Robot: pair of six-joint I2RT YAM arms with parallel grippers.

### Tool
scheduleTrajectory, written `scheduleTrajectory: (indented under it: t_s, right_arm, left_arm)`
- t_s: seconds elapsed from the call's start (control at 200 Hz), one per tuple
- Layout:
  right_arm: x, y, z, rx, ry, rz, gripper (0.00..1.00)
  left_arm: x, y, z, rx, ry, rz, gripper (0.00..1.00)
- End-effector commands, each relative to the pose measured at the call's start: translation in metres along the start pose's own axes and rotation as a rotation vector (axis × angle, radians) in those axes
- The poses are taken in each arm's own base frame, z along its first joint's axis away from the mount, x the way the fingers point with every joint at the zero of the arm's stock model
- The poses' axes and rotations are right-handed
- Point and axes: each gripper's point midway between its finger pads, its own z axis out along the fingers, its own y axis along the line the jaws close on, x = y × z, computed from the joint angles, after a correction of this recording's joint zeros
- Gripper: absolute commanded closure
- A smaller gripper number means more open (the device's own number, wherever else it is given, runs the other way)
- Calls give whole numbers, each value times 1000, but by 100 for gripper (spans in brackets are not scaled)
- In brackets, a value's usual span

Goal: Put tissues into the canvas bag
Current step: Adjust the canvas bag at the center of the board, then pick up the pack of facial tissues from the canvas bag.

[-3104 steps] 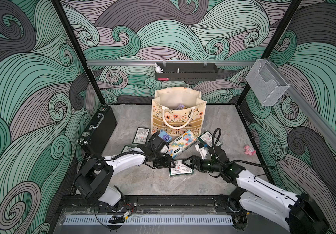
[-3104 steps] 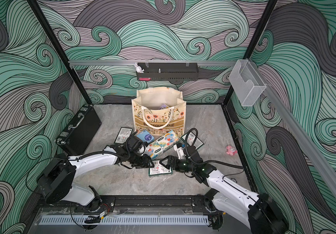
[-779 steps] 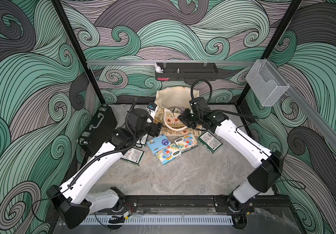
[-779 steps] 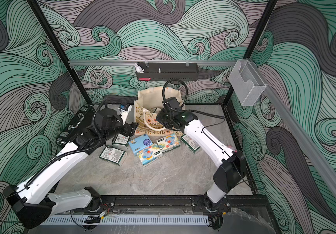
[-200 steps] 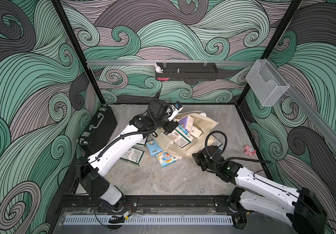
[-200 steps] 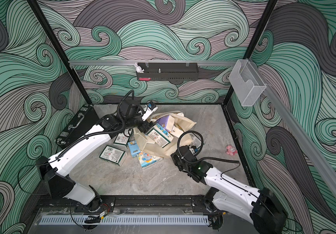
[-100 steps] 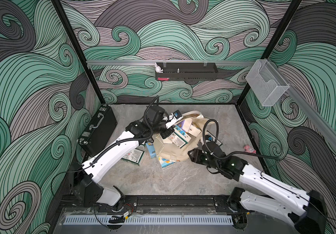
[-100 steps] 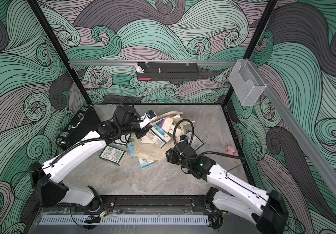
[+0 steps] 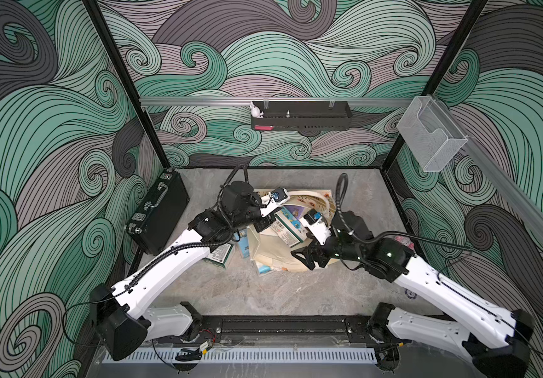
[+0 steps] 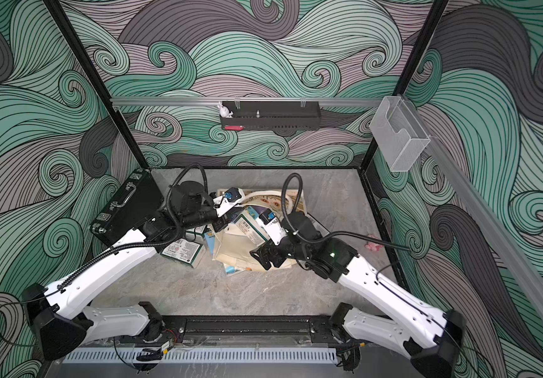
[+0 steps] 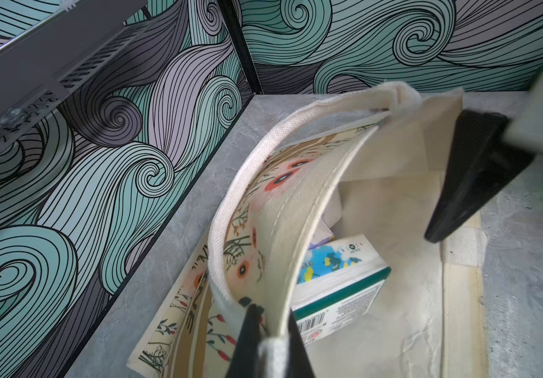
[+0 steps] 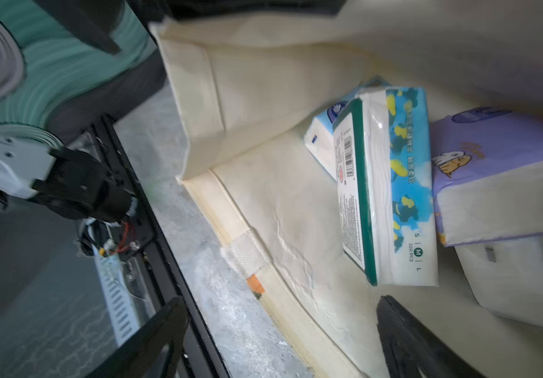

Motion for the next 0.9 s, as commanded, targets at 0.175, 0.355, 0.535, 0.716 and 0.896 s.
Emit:
scheduleTrajectory:
  t_s: [0.175,0.355,0.535,0.716,0.896]
  right_arm:
    - [20,-60,25,282,158,-18,1]
    - [27,-78,37,324,144,33,1]
    - [27,-82,71,289,156,-10,1]
    - [19,-89,94,290,147,17,3]
    - [5,-72,79,218,56,13,55]
  left_arm:
    - [-34,8,-11,-26,-116,3,100]
    - [-33,6,-10,-12,-110,3,100]
    - [-31,3,-6,12,-102,-2,100]
    - [-31,3,-6,13,-102,-1,100]
    - [-31,4,-6,9,-97,1,100]
